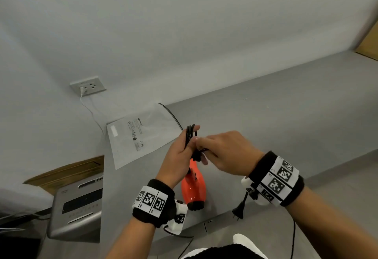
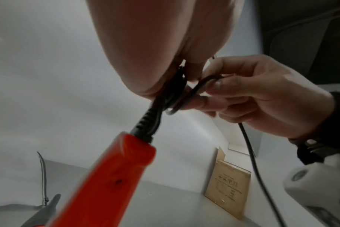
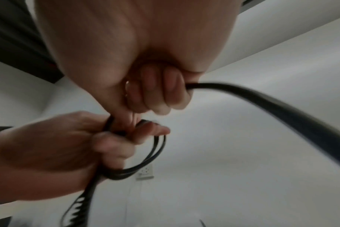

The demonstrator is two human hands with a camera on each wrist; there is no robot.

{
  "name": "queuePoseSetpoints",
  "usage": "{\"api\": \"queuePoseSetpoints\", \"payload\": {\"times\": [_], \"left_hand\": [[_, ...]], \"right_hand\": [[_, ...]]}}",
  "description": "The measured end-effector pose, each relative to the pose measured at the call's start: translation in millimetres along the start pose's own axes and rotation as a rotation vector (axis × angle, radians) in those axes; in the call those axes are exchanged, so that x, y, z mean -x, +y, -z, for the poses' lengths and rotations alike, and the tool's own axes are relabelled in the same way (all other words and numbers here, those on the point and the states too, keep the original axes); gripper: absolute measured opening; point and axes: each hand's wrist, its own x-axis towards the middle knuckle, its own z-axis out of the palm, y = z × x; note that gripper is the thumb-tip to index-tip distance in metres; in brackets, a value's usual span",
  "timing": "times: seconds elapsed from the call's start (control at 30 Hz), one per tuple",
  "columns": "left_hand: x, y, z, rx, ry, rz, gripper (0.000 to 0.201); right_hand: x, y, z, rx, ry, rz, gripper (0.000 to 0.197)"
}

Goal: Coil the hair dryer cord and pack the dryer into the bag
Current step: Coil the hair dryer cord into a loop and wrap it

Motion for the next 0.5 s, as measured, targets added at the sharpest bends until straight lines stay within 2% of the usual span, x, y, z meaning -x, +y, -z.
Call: {"api": "queuePoseSetpoints", "payload": {"times": [0.03,0.1,0.2,0.23,0.3,0.37,0.47,0.5], "left_hand": [[0.2,1.3,-0.3,-0.003,-0.013,-0.004,0.027],[1.6,4.3,-2.8,-0.016,-0.024,-0.006,0.031],[0.1,4.8,-8.1,0.085,-0.011,0.019,0.041],[-0.8,4.2,-8.9,0.123,-0.012,0.032,0.047],[-3.6,2.6,-7.6,0.165,0.006,0.065,0.056],[-5.3,1.3,-5.0,0.185,0.014,0.076,0.049],[-7.0,0.5,-3.1,0.183,0.021,0.089,0.035],[-7.7,-0.2,-2.6,0.167,0.025,0.089,0.03]], "right_hand": [[-1.3,3.5,1.9,-0.006,0.062,-0.041,0.013],[-6.3,9.8,5.4,-0.061,0.112,-0.143,0.023],[-16.9,17.7,6.1,-0.197,0.054,-0.213,0.045],[-19.5,21.3,3.8,-0.215,0.04,-0.211,0.044],[-24.4,27.5,-1.6,-0.217,0.02,-0.206,0.028],[-28.5,30.6,-7.1,-0.205,-0.045,-0.225,0.006],[-31.9,28.7,-13.3,-0.286,-0.097,-0.261,0.028],[-32.4,29.7,-14.7,-0.319,-0.115,-0.274,0.028]]}}
